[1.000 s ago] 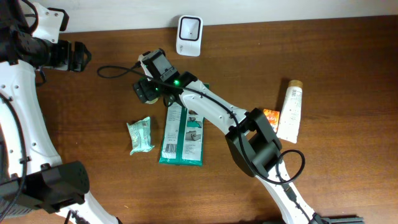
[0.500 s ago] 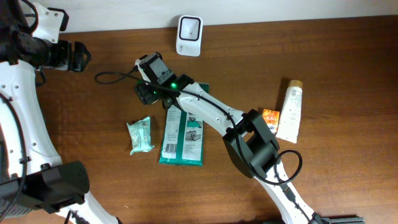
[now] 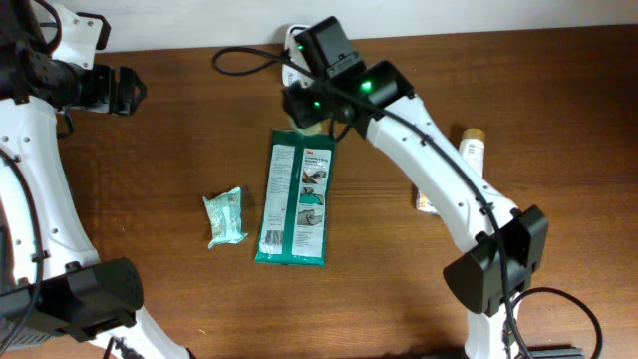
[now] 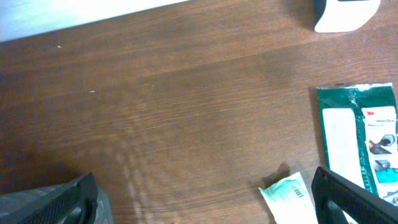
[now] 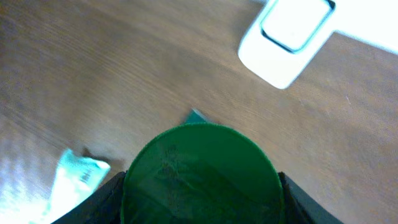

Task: Scan the item barcode
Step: 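Grasp the green-capped bottle with the right gripper and lift it to the scanner, then lower the green-capped bottle onto the table right of the wipes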

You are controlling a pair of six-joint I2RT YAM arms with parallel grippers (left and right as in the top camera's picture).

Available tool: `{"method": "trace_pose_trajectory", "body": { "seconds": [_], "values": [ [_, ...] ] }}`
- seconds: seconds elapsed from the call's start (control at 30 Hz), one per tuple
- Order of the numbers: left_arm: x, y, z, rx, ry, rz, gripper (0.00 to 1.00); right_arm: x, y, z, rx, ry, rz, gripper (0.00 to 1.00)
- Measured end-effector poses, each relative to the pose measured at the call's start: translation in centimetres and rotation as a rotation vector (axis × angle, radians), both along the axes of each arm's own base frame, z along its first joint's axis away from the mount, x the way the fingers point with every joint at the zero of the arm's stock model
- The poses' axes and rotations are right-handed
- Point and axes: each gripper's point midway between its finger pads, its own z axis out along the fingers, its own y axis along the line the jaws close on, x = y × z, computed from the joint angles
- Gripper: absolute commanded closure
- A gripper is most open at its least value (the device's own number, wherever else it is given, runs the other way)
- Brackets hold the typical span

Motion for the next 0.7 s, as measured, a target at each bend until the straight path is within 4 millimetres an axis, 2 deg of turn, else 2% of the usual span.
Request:
{"method": "trace_pose_trajectory", "body": {
  "seconds": [0.07, 0.13, 0.17, 0.27, 0.33, 0.43, 0.5, 0.6, 0.67, 0.7],
  "values": [
    [0.0, 0.0, 0.0, 0.000, 0.000, 0.000, 0.01, -1.2, -3.4, -2.5, -0.075, 0.132, -0.045, 0.51],
    [0.0, 0.0, 0.0, 0.000, 0.000, 0.000, 0.01, -0.4, -6.6, -4.4, -0.103, 0.198, -0.111, 0.50],
    [0.0, 0.0, 0.0, 0.000, 0.000, 0.000, 0.01, -0.2, -7.6, -5.0, -0.108, 0.214, -0.131, 0.50],
    [0.0, 0.0, 0.0, 0.000, -0.001, 0.000, 0.01, 0.1, -10.4, -8.7, -0.130, 0.274, -0.186, 0.50],
    [0.0, 0.0, 0.0, 0.000, 0.000, 0.000, 0.00, -0.1, -11.0, -11.2, -0.142, 0.301, -0.197, 0.49],
    [0.0, 0.0, 0.0, 0.000, 0.000, 0.000, 0.01, -0.2, -11.1, -15.3, -0.144, 0.303, -0.196, 0.39],
    [0.0, 0.0, 0.0, 0.000, 0.000, 0.000, 0.01, 0.3, -10.9, -15.3, -0.133, 0.279, -0.198, 0.30],
    [0.0, 0.0, 0.0, 0.000, 0.000, 0.000, 0.01, 0.2, -11.0, -15.3, -0.134, 0.283, -0.199, 0.24],
    [0.0, 0.0, 0.0, 0.000, -0.001, 0.000, 0.01, -0.9, -11.3, -15.6, -0.156, 0.328, -0.197, 0.19],
    [0.0, 0.0, 0.0, 0.000, 0.000, 0.000, 0.01, -1.6, -11.6, -15.7, -0.168, 0.357, -0.198, 0.13]
  ]
}}
